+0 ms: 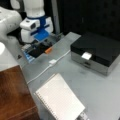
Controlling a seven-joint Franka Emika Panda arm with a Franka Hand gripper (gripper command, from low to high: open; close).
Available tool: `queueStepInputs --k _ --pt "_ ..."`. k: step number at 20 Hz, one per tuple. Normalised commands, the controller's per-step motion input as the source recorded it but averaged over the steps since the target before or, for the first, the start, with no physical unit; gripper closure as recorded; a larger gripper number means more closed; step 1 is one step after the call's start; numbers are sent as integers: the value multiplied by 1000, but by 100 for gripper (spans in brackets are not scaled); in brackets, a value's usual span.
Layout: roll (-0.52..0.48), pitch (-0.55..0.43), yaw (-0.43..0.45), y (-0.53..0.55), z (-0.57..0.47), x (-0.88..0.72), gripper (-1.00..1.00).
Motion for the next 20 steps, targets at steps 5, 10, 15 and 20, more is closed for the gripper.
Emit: queueStepInputs --k 5,10,15,20 --pt "222 -99 42 116 -170 4 -100" --pt "196 -133 18 94 -231 14 -100" --pt "98 -71 5 43 -177 -69 -100" --pt "76 -93 -15 37 -153 -86 100"
